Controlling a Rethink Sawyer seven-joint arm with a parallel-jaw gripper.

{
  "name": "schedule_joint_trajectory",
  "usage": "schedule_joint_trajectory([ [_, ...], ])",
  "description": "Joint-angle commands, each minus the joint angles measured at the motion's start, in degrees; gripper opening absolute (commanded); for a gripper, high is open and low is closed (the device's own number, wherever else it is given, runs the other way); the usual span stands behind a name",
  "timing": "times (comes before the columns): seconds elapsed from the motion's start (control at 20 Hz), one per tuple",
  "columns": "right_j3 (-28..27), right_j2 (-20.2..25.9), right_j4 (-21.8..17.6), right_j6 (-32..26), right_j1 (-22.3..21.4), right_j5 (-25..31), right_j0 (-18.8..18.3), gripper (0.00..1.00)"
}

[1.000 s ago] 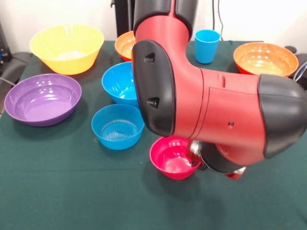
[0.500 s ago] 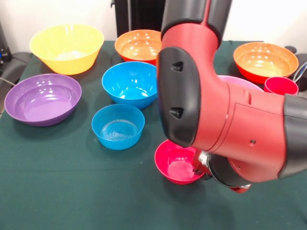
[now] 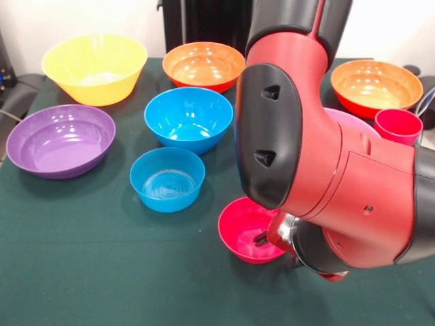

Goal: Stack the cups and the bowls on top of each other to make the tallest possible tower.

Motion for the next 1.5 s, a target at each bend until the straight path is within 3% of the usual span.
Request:
schedule_joint_trajectory([
  [0.05,1.6,-10.0,3.6,-17.7,0.7,-4.9,-0.9,1.0],
  [0.3,2.0,-12.3,6.2,-16.8,0.0,-2.8,-0.7,1.0],
  [0.75,2.5,-18.8,17.1,-13.8,-0.9,0.1,-1.1,1.0],
  [1.0,2.5,-20.2,20.4,-12.6,-1.8,2.5,-0.9,1.0],
  [1.2,2.4,-18.0,18.0,-11.9,-3.2,6.1,-0.1,1.0],
  [1.5,2.1,-12.1,7.6,-13.9,-5.3,9.6,1.3,1.0],
])
